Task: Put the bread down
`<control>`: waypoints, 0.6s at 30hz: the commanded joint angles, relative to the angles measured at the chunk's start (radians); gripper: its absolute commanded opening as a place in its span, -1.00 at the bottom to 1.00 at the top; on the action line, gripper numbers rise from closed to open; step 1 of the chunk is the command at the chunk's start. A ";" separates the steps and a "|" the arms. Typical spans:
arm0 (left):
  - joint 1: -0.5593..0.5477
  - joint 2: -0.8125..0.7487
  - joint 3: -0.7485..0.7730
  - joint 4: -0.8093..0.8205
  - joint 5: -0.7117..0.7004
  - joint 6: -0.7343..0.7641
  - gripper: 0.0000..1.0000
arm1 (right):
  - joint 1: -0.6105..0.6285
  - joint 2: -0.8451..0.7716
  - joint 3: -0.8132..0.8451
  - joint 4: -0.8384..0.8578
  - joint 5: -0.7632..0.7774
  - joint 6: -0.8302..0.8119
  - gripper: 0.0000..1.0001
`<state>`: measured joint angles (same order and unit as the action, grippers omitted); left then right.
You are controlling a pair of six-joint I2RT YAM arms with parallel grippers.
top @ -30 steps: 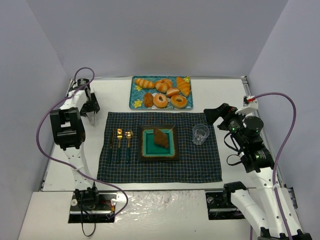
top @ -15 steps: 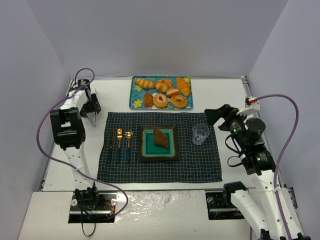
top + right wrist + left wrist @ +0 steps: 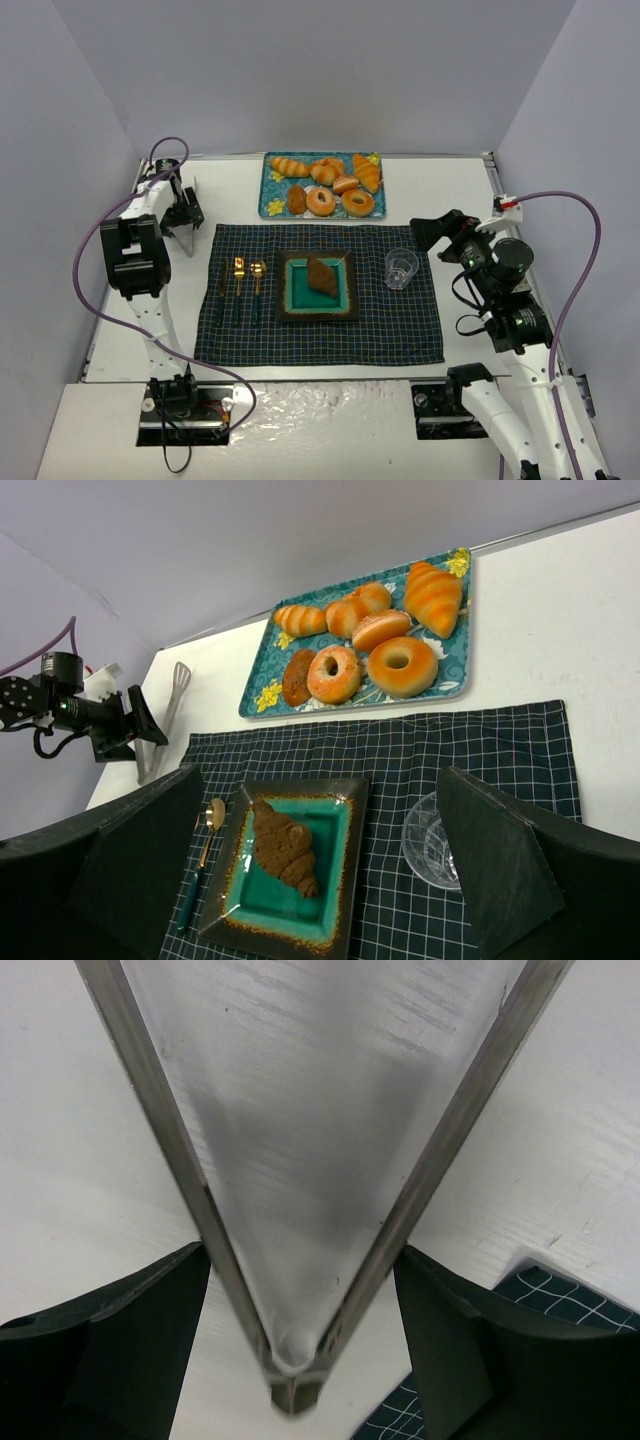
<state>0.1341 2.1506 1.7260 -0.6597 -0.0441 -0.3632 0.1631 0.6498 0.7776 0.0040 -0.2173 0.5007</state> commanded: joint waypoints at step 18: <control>-0.003 -0.279 0.102 -0.120 -0.010 0.002 0.44 | 0.001 -0.005 0.022 0.080 -0.016 0.012 1.00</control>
<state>0.1341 2.0479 1.7357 -0.7347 -0.0454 -0.3716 0.1631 0.6411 0.7776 0.0036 -0.2173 0.5062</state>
